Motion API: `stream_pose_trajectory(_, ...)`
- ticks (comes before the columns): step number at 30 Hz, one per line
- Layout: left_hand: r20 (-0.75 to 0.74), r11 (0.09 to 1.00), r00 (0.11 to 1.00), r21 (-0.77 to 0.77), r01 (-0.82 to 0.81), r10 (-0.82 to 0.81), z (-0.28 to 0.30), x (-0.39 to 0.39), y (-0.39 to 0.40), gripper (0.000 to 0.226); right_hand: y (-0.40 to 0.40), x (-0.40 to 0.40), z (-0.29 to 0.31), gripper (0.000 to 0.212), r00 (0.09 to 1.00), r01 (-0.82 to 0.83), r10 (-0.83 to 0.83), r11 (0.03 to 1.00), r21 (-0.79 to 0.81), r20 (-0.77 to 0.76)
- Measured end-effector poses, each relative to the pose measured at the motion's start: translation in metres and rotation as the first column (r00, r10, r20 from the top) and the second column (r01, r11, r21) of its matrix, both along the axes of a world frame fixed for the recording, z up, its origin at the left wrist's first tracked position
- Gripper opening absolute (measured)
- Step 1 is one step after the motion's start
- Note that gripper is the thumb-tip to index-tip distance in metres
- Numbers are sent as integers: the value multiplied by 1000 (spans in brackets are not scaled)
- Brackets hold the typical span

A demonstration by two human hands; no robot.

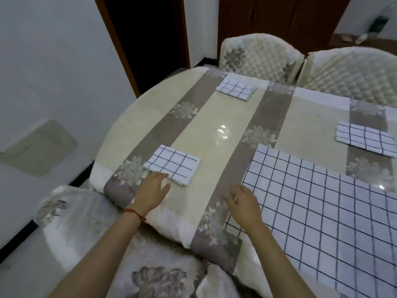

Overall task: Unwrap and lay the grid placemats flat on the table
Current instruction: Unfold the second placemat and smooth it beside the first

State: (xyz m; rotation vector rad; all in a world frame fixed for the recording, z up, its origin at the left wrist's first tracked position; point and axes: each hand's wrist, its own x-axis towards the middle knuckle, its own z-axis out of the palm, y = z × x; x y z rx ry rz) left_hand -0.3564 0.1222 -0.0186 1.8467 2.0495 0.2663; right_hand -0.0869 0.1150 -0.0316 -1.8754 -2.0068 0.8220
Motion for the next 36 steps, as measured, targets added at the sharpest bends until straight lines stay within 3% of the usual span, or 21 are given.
stream_pose_trajectory(5, 36, 995, 995, 20, -96, 95, -11, -62, 50, 38, 29, -68, 1, 40, 989, 89, -96, 994, -67, -110)
stream_pose_trajectory(9, 75, 984, 982, -69, -167, 172, -20, -79, 79, 31, 55, -102, -7, 41, 976, 170, -184, 978, -122, -113)
stream_pose_trajectory(14, 248, 976, 947, -119, -180, 205, -38, -77, 96, 39, 81, -136, -20, 35, 938, 304, -323, 940, -152, -123)
stream_pose_trajectory(17, 399, 953, 866, -103, -284, 301, -36, -70, 99, 34, 86, -156, -23, 36, 877, 393, -430, 899, -195, -213)
stream_pose_trajectory(20, 549, 901, 718, -197, -387, 428, -38, -69, 101, 33, 84, -167, -27, 39, 821, 451, -500, 864, -224, -274)
stream_pose_trajectory(23, 604, 852, 609, -280, -442, 514, -40, -76, 102, 30, 81, -170, -30, 35, 778, 481, -544, 837, -261, -315)
stream_pose_trajectory(26, 637, 847, 571, -286, -449, 518, -35, -81, 101, 5, 81, -167, -30, 27, 739, 492, -567, 824, -282, -365)
stream_pose_trajectory(29, 653, 847, 566, -247, -470, 504, -27, -86, 101, 22, 77, -162, -25, 22, 706, 514, -580, 814, -270, -406)
stream_pose_trajectory(33, 684, 878, 598, -133, -460, 418, -2, -79, 100, 10, 69, -153, -13, 20, 687, 520, -576, 816, -253, -444)
stream_pose_trajectory(36, 711, 919, 651, 15, -393, 267, 28, -69, 94, 6, 63, -144, -2, 20, 702, 549, -579, 811, -203, -414)
